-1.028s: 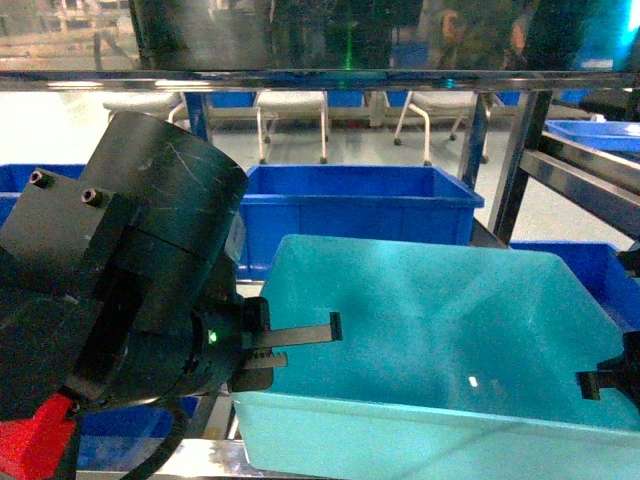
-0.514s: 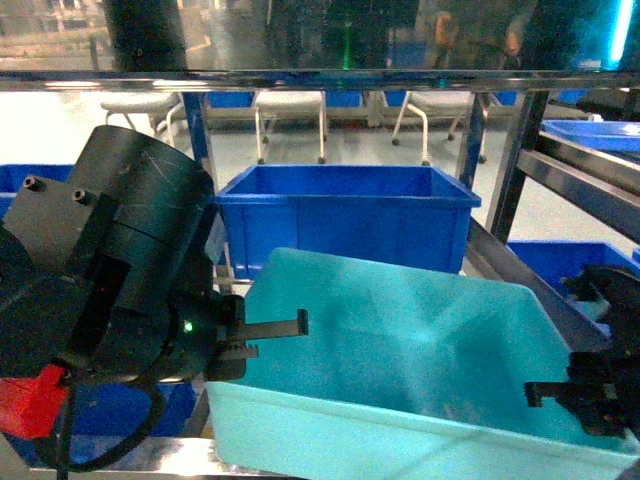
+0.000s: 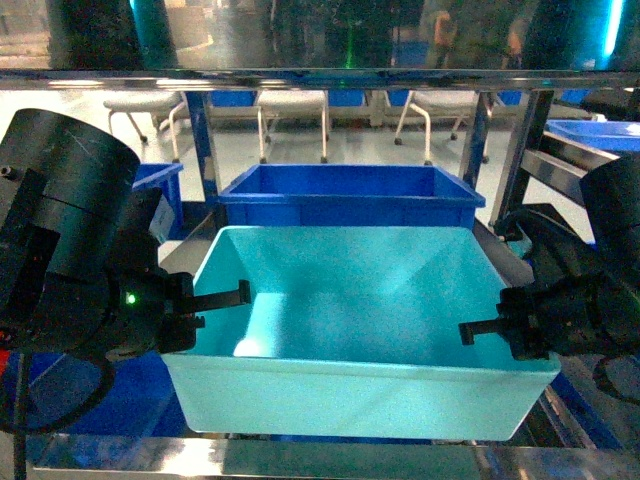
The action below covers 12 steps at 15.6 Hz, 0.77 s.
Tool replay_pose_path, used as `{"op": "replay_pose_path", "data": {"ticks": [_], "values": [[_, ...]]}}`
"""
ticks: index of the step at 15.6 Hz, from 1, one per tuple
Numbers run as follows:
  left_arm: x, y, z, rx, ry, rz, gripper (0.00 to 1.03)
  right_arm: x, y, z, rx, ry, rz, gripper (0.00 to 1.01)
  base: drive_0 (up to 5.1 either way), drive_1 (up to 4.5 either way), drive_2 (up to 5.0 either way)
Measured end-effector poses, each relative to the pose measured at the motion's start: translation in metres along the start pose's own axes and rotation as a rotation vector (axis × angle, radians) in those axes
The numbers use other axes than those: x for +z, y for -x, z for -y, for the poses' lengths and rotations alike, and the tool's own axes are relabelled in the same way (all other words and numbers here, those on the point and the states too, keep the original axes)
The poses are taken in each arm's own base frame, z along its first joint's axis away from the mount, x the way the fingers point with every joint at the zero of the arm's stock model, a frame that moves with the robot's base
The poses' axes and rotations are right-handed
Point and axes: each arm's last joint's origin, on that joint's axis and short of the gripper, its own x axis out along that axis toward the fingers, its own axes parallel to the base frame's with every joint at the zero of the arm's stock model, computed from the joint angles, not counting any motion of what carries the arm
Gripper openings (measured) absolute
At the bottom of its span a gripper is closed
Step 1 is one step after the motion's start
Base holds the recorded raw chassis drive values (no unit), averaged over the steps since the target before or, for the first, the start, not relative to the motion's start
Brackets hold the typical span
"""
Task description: Organize blue bins on left shelf correctly
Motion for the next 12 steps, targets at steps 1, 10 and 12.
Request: {"op": "replay_pose_path", "data": {"ticks": [1,10,12], "values": [[0.0014,-0.0016,-0.0001,-0.001,0.0,0.005,0.02,0.0029,-0.0006,0.0,-0.002,0.001,0.009,0.02,0.0,0.0,0.0],[0.0004,-0.0099,0.0003,0.012,-0.008,-0.017,0.02,0.0013,-0.008,-0.0018,-0.007,0.008,-0.02,0.02,0.0,0.0,0.0],[-0.0006,-0.0108,0.0003,0.017,-0.005,-0.036,0.02,0.0006,-0.0083,-0.0011,-0.007,0.011,-0.026,0.02,0.0,0.0,0.0]]}}
